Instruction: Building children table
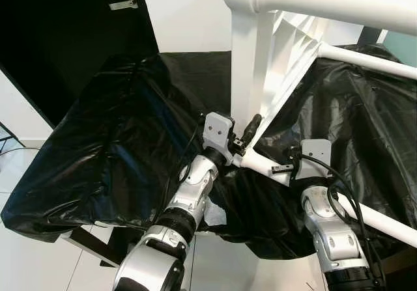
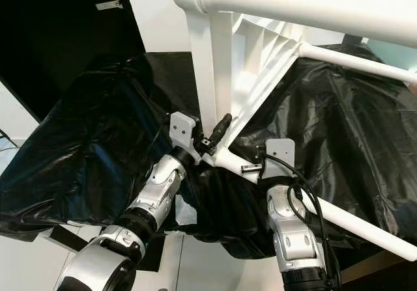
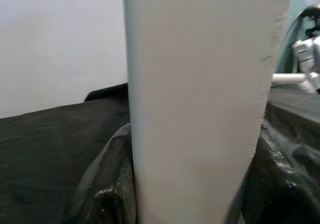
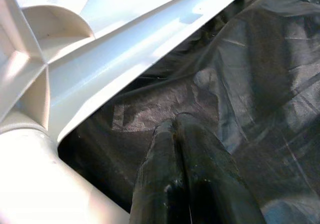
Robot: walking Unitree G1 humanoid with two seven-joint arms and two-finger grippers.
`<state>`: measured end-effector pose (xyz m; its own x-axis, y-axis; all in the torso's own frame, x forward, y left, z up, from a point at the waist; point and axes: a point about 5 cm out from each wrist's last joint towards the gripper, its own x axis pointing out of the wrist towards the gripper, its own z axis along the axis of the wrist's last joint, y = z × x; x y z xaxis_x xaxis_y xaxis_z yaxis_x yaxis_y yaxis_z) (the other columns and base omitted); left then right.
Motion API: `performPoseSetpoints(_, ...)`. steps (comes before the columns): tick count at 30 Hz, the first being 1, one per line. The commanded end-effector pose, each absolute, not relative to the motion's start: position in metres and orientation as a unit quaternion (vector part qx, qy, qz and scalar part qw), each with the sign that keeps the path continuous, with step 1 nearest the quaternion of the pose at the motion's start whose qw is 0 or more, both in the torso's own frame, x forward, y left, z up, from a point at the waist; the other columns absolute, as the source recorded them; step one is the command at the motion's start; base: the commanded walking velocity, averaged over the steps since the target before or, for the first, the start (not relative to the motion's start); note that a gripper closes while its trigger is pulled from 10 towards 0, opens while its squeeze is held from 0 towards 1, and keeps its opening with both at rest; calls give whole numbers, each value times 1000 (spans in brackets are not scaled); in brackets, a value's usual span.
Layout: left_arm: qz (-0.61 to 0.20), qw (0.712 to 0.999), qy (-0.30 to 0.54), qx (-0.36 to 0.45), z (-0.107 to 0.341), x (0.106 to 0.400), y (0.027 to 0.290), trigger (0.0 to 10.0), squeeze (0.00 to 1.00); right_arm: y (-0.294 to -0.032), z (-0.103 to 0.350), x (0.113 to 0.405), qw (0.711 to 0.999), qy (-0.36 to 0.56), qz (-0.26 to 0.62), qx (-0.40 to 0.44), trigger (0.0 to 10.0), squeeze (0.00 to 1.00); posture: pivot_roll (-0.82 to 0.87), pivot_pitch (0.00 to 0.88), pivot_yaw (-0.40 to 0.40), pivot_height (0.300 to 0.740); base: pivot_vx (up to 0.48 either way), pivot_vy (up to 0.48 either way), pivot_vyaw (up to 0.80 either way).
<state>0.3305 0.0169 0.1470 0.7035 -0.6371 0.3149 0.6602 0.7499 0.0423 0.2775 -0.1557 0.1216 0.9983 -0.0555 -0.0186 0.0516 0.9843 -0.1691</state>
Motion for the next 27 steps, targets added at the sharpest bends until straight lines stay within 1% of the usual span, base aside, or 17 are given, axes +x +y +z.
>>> performPoseSetpoints(1,-366,920,-139,-11,139,329,17,0,0,-155,112,275,995,37,-27,-83,10000,0,-163,9,97,740,0,0,0)
performPoseSetpoints(2,-346,929,-131,-3,135,332,21,0,0,-155,112,275,996,37,-26,-82,10000,0,-162,10,96,740,0,0,0)
performPoseSetpoints(5,-326,938,-121,5,131,334,27,0,0,-154,112,274,996,37,-25,-82,10000,0,-162,11,95,740,0,0,0)
performPoseSetpoints(7,-270,958,-91,14,120,341,47,0,0,-153,112,273,996,38,-23,-81,10000,0,-163,14,95,740,0,0,0)
performPoseSetpoints(8,-270,958,-91,14,120,341,47,0,0,-153,112,273,996,38,-23,-81,10000,0,-163,14,95,740,0,0,0)
performPoseSetpoints(10,-230,970,-70,18,112,345,63,0,0,-153,112,272,996,40,-21,-81,10000,0,-162,18,93,740,0,0,0)
performPoseSetpoints(11,-230,970,-70,18,112,345,63,0,0,-153,112,272,996,40,-21,-81,10000,0,-162,18,93,740,0,0,0)
performPoseSetpoints(13,-197,979,-54,21,105,346,75,0,0,-152,112,271,996,41,-18,-80,10000,0,-162,22,89,740,0,0,0)
performPoseSetpoints(14,-197,979,-54,21,105,346,75,0,0,-152,112,271,996,41,-18,-80,10000,0,-162,22,89,740,0,0,0)
performPoseSetpoints(16,-171,984,-40,23,98,346,85,0,0,-150,115,270,996,33,-14,-78,10000,0,-160,25,86,740,0,0,0)
performPoseSetpoints(19,-166,985,-37,24,97,346,87,0,0,-151,118,269,997,23,-16,-76,10000,0,-158,28,82,740,0,0,0)
performPoseSetpoints(21,-167,985,-37,25,95,345,87,0,0,-157,129,268,995,-9,-41,-85,10000,0,-156,30,80,740,0,0,0)
performPoseSetpoints(27,-157,987,-31,21,94,345,86,0,0,-166,147,268,991,-62,-75,-96,10000,0,-156,34,79,740,0,0,0)
